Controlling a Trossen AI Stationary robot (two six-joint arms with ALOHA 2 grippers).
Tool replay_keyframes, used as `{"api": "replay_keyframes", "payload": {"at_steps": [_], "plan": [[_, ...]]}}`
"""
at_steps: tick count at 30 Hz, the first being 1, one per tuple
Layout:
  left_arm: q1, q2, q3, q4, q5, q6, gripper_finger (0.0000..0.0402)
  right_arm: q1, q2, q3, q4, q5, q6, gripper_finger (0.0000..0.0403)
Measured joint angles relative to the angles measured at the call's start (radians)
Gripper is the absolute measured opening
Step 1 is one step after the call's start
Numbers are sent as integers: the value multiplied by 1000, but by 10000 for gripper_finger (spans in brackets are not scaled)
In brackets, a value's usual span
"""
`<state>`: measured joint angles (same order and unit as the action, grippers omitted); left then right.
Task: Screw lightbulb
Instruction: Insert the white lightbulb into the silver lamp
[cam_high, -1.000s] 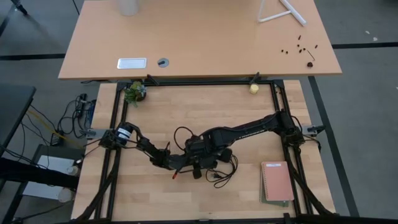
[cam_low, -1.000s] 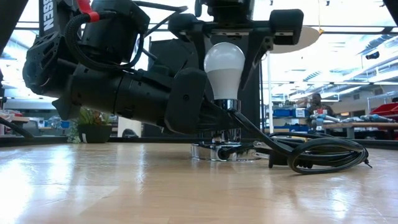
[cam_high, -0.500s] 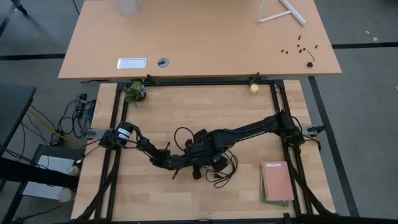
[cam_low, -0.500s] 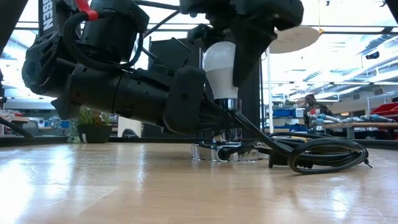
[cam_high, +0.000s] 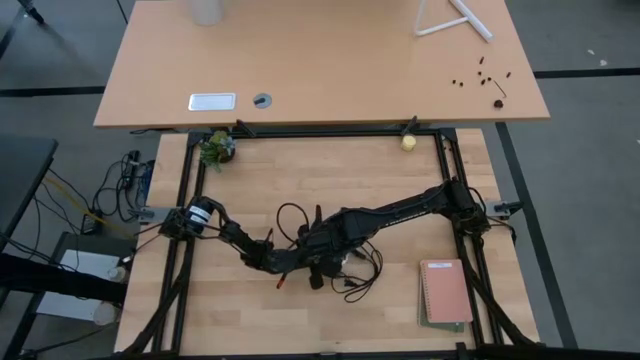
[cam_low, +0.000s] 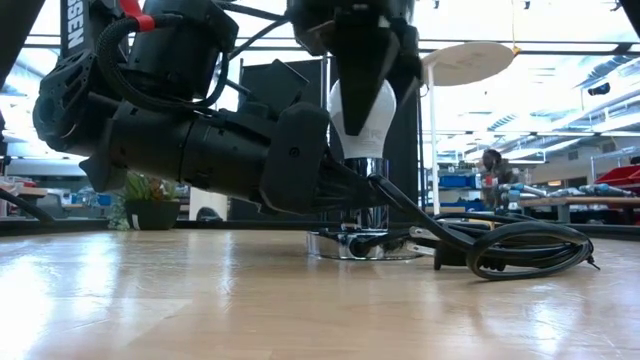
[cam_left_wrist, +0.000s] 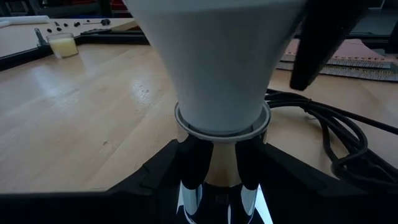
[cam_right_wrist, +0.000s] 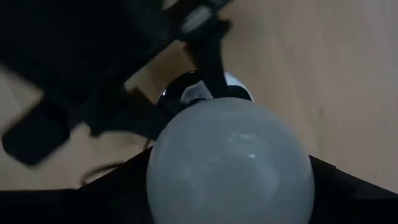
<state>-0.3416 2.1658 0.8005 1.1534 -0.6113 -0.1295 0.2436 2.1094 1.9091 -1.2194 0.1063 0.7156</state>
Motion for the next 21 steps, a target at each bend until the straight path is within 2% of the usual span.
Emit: {"api": "replay_keyframes", "payload": {"at_steps": [3, 5, 8, 12, 18, 21], "plan": [[0, 0, 0, 0, -1, 2, 185, 0, 0, 0, 0, -3, 121, 280], [0, 0, 0, 0, -2, 3, 185, 0, 0, 0, 3, -3, 118, 280], [0, 0, 0, 0, -7, 6, 185, 0, 0, 0, 6, 8, 40, 281], [0, 0, 0, 0, -13, 6, 185, -3, 0, 0, 6, 19, 13, 295], [2, 0, 0, -1, -12, 6, 185, -3, 0, 1, -6, 17, -133, 347], [2, 0, 0, -1, -12, 6, 185, -3, 0, 1, -5, 21, -294, 375]]}}
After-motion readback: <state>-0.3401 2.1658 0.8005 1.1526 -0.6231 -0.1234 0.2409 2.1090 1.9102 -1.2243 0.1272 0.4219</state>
